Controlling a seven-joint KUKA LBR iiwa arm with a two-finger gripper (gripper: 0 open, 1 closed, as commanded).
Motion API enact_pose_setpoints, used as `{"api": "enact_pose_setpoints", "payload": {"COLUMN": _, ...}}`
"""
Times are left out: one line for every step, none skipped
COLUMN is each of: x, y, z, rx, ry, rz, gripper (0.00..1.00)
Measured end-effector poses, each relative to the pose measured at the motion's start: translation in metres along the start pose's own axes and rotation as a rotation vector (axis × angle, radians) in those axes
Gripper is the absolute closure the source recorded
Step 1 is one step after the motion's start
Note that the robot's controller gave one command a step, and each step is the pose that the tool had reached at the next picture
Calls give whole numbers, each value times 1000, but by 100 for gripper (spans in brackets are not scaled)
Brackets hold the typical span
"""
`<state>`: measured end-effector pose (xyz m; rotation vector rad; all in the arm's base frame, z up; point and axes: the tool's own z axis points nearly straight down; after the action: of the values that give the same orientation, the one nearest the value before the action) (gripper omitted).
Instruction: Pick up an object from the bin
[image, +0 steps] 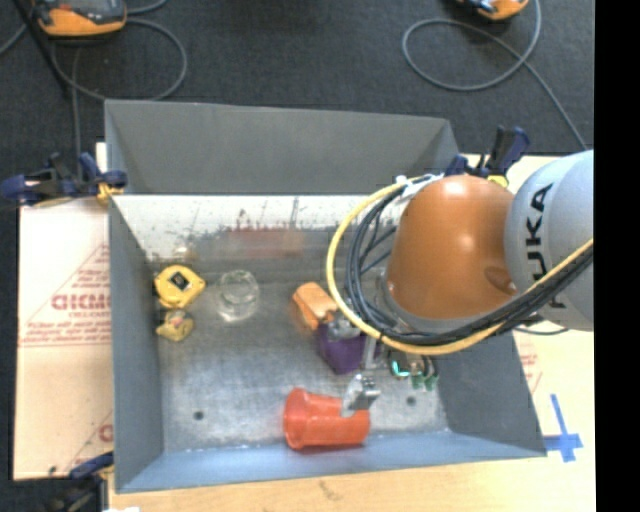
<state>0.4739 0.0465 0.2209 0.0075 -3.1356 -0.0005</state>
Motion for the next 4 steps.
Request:
{"api": "enact_pose_setpoints", "payload": {"x": -2, "y": 0, "z": -4, "rx": -1, "ry": -8, "rz": 2, "gripper": 0}}
{"api": "enact_pose_setpoints", "payload": {"x": -2, "y": -8, "z": 82, "rx": 1, "ry": -14, "rz": -40, "gripper": 0}}
{"api": "enact_pose_setpoints", "payload": {"x": -7, "y": -9, "z": 142, "rx": 1, "ry": -32, "rz": -161, "gripper": 0}}
{"api": "enact_pose_setpoints", "payload": {"x": 1, "y": -9, "z": 108, "rx": 1, "ry": -8, "rz": -158, "gripper": 0}}
